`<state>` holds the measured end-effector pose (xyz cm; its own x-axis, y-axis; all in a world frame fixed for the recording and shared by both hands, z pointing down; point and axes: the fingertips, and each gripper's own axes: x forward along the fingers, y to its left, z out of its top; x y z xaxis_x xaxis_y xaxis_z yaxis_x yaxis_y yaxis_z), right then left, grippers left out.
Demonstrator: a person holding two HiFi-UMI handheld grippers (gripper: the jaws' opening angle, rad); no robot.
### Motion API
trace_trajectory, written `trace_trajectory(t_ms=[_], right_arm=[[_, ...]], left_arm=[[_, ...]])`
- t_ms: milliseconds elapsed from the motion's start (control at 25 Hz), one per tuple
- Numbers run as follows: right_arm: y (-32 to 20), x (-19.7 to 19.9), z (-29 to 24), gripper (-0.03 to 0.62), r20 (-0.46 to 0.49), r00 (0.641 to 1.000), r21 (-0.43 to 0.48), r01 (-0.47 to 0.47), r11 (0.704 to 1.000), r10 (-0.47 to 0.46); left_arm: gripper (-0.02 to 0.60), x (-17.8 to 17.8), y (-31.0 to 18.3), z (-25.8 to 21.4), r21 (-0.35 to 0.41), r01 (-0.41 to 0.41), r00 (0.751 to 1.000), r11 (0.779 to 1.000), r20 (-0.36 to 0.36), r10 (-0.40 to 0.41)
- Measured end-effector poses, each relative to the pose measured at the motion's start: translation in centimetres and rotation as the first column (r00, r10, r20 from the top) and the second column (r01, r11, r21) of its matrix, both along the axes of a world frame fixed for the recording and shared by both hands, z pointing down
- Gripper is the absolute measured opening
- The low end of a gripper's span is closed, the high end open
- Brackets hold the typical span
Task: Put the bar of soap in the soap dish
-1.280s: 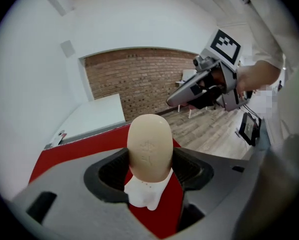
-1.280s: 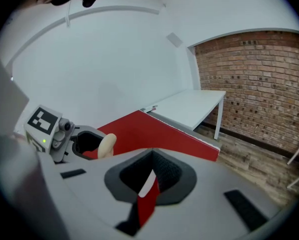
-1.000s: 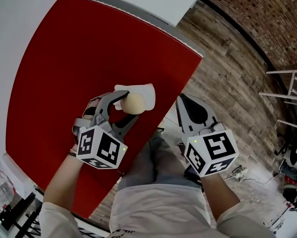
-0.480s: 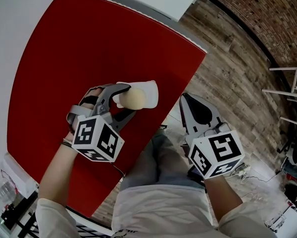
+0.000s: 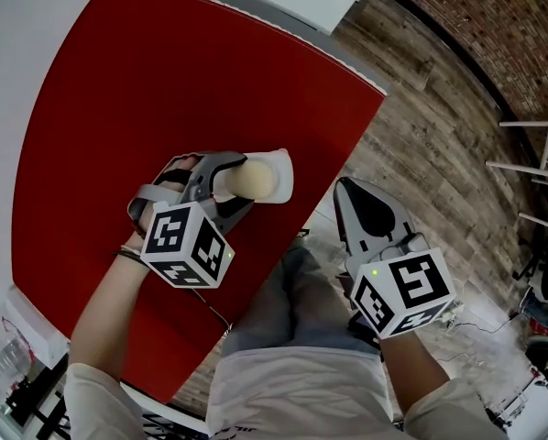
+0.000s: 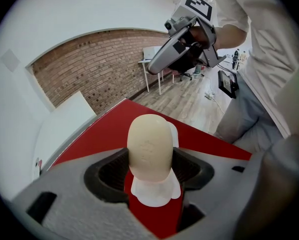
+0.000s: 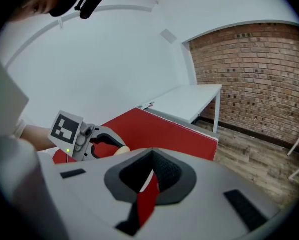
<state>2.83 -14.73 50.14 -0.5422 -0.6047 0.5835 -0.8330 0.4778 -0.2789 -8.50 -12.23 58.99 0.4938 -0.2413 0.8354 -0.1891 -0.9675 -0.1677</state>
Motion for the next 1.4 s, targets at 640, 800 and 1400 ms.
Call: trace_trajectory(t_ms=[640,800,1400], right_arm=[[0.1,0.3,1.2,0.005,0.016,1.0,-0.022,-0.012,1.0,0.012],[0.2,0.5,1.5,0.005,0.019,1.0,-0.026,-0.014,1.0,0.014],[0.5,0.5,1.8,0.005,0.024,1.0,-0.035,-0.015,0.999,0.016]], left_arm=[[0.275,0.3,0.3,2.3,-0.075,-0.031,0.999,0.997,0.035,0.034],[0.276,0.4,0.3,2.5,-0.094,-0.039,0.998,0.995,0.035,0.042],[0.275,0.1,0.6,2.7,-0.139,-0.053,0.998,0.989,0.039,0.059]])
